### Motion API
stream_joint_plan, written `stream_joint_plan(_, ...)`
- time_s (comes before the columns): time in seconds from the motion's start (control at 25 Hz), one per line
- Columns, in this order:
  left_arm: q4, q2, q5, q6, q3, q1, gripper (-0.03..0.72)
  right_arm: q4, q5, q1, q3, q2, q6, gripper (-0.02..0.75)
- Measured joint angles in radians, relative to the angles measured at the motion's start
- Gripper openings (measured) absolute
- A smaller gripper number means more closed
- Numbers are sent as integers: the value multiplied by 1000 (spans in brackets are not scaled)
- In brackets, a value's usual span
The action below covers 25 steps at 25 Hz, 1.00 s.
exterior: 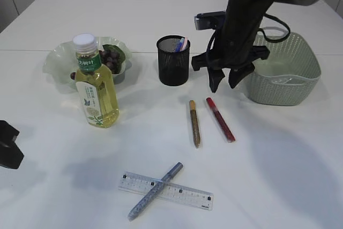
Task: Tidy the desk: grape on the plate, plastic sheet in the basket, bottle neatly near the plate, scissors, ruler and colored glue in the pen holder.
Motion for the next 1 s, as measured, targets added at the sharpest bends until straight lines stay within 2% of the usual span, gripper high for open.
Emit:
stream_joint_plan(0.4, 0, 0, -3, 0, 0, 0, 343, 0, -2, 0, -5, 56, 2, 382)
stream_joint_plan(0.6, 0, 0, -4, 0, 0, 0, 343, 37, 61, 8, -8, 56, -69, 382)
stream_joint_plan(1.0, 0, 0, -6, 0, 0, 0, 343, 52, 68, 161, -8, 21, -131, 382)
